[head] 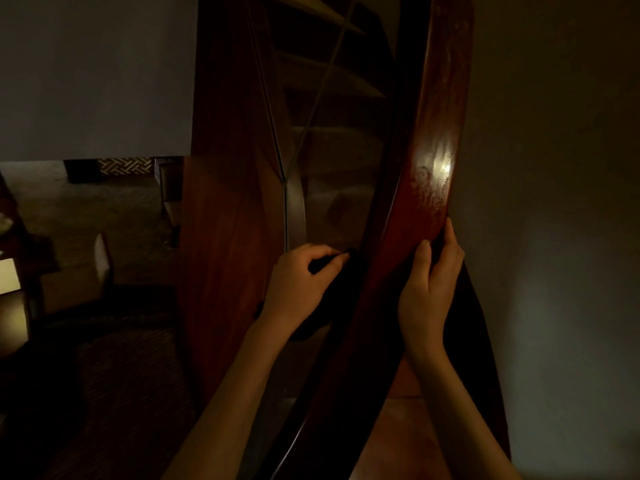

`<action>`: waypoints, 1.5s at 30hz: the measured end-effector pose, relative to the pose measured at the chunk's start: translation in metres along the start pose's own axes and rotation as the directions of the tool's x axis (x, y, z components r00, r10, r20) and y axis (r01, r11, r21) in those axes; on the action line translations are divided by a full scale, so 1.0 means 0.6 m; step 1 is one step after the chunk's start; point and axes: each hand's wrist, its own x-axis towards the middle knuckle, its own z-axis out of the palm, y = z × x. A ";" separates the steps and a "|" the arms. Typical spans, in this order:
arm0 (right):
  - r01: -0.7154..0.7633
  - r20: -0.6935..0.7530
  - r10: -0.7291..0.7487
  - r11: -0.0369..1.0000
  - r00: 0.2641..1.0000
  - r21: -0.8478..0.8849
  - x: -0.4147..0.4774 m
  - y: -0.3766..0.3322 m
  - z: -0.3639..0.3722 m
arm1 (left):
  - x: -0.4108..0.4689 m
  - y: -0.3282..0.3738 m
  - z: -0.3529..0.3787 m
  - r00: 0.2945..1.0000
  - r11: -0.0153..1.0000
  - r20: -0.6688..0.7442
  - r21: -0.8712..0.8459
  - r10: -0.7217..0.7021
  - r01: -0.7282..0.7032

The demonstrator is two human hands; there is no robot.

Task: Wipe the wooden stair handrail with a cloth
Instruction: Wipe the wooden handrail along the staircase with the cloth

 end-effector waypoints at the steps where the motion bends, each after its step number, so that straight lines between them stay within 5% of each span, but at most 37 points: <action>1: 0.001 0.002 -0.001 1.000 1.000 0.003 0.000 0.000 0.000 | 0.007 0.005 -0.001 1.000 0.999 0.010 -0.021 -0.027 0.027; 7: 0.014 -0.013 -0.014 1.000 1.000 0.022 0.002 0.003 0.001 | 0.041 0.041 0.006 0.993 0.985 -0.083 0.159 0.081 -0.067; 11: 0.026 -0.009 -0.026 0.999 1.000 0.037 0.000 0.003 0.002 | 0.034 0.037 -0.005 0.982 0.951 0.043 0.242 0.186 -0.191; 18: 0.027 -0.007 -0.027 0.999 1.000 0.024 -0.001 0.003 0.002 | 0.000 0.007 -0.045 0.949 0.958 0.311 0.251 0.058 -0.141; 23: 0.045 -0.028 -0.046 0.998 0.999 -0.035 0.000 -0.002 0.007 | 0.040 0.038 -0.015 0.966 0.936 0.153 0.254 0.210 -0.244; 30: 0.013 -0.012 -0.013 0.999 1.000 -0.044 -0.003 -0.011 0.005 | 0.185 0.112 0.043 0.951 0.964 -0.195 0.160 0.240 -0.211; 39: -0.006 0.002 0.006 1.000 1.000 -0.006 -0.003 -0.006 0.002 | 0.029 0.022 0.005 0.987 0.994 0.131 -0.057 0.097 -0.090; 45: -0.016 0.016 0.016 1.000 1.000 0.004 -0.005 -0.005 0.001 | 0.151 0.089 0.055 0.970 0.981 -0.153 0.068 0.188 -0.179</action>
